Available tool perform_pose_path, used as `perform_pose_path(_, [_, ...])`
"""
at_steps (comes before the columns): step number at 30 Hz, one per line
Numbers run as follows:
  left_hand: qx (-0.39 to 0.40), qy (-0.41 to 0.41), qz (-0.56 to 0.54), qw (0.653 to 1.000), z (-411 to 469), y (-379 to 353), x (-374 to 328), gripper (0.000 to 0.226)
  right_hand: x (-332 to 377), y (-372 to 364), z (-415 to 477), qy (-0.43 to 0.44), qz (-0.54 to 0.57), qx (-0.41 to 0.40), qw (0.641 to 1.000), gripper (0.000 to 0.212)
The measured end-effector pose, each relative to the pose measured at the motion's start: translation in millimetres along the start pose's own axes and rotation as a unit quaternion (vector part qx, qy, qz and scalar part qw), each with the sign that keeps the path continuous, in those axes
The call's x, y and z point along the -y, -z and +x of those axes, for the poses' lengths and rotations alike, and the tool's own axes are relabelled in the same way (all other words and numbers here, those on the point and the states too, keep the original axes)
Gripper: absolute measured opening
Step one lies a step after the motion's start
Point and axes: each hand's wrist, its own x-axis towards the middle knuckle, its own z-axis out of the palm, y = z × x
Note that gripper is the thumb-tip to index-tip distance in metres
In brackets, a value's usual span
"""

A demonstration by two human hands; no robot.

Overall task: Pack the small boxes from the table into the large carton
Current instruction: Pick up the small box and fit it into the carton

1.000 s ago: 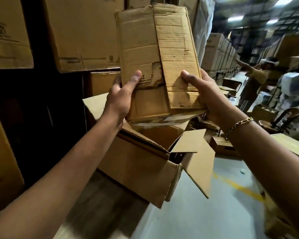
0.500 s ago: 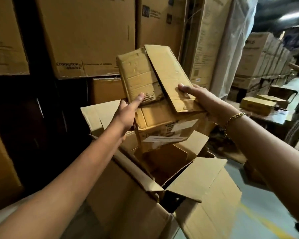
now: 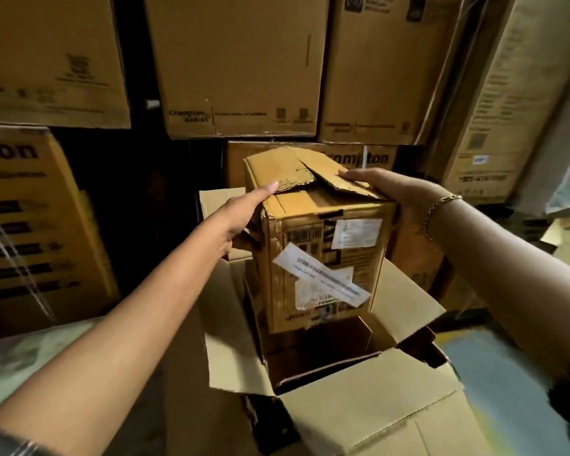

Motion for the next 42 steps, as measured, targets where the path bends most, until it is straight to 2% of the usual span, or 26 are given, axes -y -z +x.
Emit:
perform_pose_path(3, [-0.018, 0.003, 0.049, 0.999, 7.0, 0.0, 4.2, 0.023, -7.8, -1.9, 23.7, -0.005, 0.002, 0.021, 1.000, 0.061])
perform_pose_path(6, [-0.016, 0.030, 0.024, 0.999, 19.9, 1.3, 11.5, 0.044, -13.2, -4.0, 41.2, -0.010, 0.007, 0.040, 0.999, 0.059])
perform_pose_path(10, [-0.015, 0.027, 0.075, 0.997, 20.4, -8.1, 13.6, 0.020, -18.6, -1.8, 60.5, -0.029, -0.011, 0.037, 0.999, 0.065])
perform_pose_path(15, [-0.011, 0.065, 0.044, 0.997, 34.9, -17.7, 27.7, 0.019, -38.7, -1.3, 81.9, -0.038, -0.011, 0.051, 0.998, 0.070])
perform_pose_path(17, [-0.005, 0.075, 0.025, 0.997, 43.6, -20.6, 42.4, 0.026, -50.3, -2.9, 89.6, -0.038, -0.009, 0.064, 0.997, 0.070])
perform_pose_path(19, [-0.010, 0.089, 0.021, 0.996, 48.7, -25.7, 54.6, 0.051, -62.8, -5.2, 97.6, -0.040, -0.004, 0.078, 0.996, 0.070])
perform_pose_path(20, [-0.014, 0.099, 0.017, 0.995, 49.5, -28.5, 59.7, 0.052, -69.0, -7.4, 101.4, -0.039, -0.002, 0.083, 0.996, 0.070])
perform_pose_path(23, [-0.055, 0.131, -0.025, 0.989, 46.7, -42.3, 72.9, 0.017, -90.8, -16.8, 113.5, -0.012, -0.002, 0.092, 0.996, 0.066])
perform_pose_path(26, [-0.099, 0.152, -0.054, 0.982, 43.7, -60.5, 87.8, 0.015, -114.4, -24.6, 122.4, 0.005, 0.013, 0.111, 0.994, 0.060])
perform_pose_path(28, [-0.122, 0.159, -0.061, 0.978, 45.3, -71.1, 101.9, 0.013, -128.3, -26.7, 126.5, 0.021, 0.014, 0.124, 0.992, 0.065])
perform_pose_path(30, [-0.132, 0.176, -0.057, 0.974, 44.4, -79.4, 114.9, 0.031, -139.8, -28.9, 130.1, 0.034, 0.004, 0.120, 0.992, 0.068])
perform_pose_path(33, [-0.133, 0.208, -0.048, 0.968, 38.5, -94.1, 124.1, 0.062, -156.5, -32.1, 129.3, 0.030, -0.007, 0.121, 0.992, 0.055])
perform_pose_path(34, [-0.136, 0.218, -0.047, 0.965, 39.2, -96.5, 129.3, 0.064, -162.2, -33.8, 129.7, 0.023, -0.011, 0.124, 0.992, 0.053])
perform_pose_path(37, [-0.157, 0.226, -0.057, 0.960, 38.2, -105.2, 142.2, 0.041, -178.2, -37.1, 129.5, 0.015, -0.005, 0.137, 0.990, 0.046])
perform_pose_path(39, [-0.178, 0.230, -0.054, 0.955, 38.6, -108.5, 152.4, 0.038, -188.1, -40.1, 131.9, 0.012, 0.025, 0.147, 0.989, 0.046])
perform_pose_path(42, [-0.180, 0.242, -0.035, 0.953, 44.8, -108.8, 178.2, 0.035, -200.1, -46.1, 135.5, -0.006, 0.020, 0.152, 0.988, 0.055])
